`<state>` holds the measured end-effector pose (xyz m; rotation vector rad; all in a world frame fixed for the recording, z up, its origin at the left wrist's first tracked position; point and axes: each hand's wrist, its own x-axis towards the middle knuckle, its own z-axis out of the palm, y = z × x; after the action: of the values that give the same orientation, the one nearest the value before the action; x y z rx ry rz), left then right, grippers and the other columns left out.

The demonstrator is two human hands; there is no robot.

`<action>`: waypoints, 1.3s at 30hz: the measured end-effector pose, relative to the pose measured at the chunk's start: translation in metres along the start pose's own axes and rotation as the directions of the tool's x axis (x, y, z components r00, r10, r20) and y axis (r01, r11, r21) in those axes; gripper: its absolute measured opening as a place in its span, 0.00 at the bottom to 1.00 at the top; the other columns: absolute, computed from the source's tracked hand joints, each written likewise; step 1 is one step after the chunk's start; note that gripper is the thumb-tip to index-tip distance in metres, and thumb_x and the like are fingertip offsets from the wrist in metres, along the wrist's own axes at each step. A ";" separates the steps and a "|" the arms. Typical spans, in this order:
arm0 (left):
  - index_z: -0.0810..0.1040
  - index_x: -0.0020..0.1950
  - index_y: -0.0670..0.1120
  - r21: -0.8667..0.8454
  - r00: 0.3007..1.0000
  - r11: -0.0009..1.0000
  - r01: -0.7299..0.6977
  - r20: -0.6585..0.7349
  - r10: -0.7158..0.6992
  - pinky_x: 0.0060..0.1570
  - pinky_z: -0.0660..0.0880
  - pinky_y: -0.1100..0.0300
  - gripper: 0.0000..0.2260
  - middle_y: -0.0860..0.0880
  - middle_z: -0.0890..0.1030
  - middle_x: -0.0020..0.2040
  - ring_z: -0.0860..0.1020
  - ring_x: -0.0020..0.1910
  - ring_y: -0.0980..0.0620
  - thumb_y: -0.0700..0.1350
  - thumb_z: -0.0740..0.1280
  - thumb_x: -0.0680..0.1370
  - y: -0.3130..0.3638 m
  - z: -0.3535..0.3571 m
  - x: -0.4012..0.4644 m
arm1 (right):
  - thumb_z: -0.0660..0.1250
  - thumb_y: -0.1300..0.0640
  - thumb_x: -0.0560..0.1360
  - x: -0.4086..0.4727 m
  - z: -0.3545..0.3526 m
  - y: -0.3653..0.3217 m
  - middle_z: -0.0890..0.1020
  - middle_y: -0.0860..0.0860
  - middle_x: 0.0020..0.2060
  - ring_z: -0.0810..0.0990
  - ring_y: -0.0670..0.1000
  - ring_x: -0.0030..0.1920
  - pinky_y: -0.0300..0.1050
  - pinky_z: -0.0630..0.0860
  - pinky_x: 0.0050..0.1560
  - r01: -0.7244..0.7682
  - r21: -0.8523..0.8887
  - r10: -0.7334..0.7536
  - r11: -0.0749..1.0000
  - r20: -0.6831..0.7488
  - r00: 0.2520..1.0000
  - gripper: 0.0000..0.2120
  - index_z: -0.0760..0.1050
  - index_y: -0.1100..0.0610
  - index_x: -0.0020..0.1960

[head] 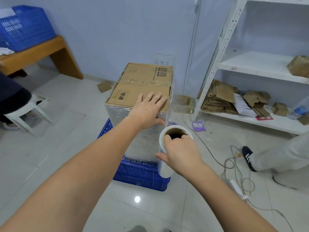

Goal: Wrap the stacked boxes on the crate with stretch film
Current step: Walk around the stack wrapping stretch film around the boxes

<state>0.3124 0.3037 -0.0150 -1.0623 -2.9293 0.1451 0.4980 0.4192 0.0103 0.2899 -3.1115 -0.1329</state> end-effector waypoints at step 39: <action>0.38 0.84 0.57 -0.048 0.903 0.902 -0.430 -0.011 0.430 0.81 0.45 0.38 0.42 0.46 0.44 0.85 0.43 0.84 0.40 0.65 0.63 0.81 -0.079 -0.004 0.007 | 0.65 0.32 0.72 0.025 -0.005 -0.046 0.73 0.47 0.30 0.73 0.51 0.35 0.46 0.67 0.34 -0.744 0.008 0.737 0.668 0.130 0.664 0.24 0.64 0.51 0.34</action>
<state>0.2571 0.2482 -0.0039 -1.7025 -2.6573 0.0786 0.4819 0.3689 0.0118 -1.0351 -3.0437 -0.0369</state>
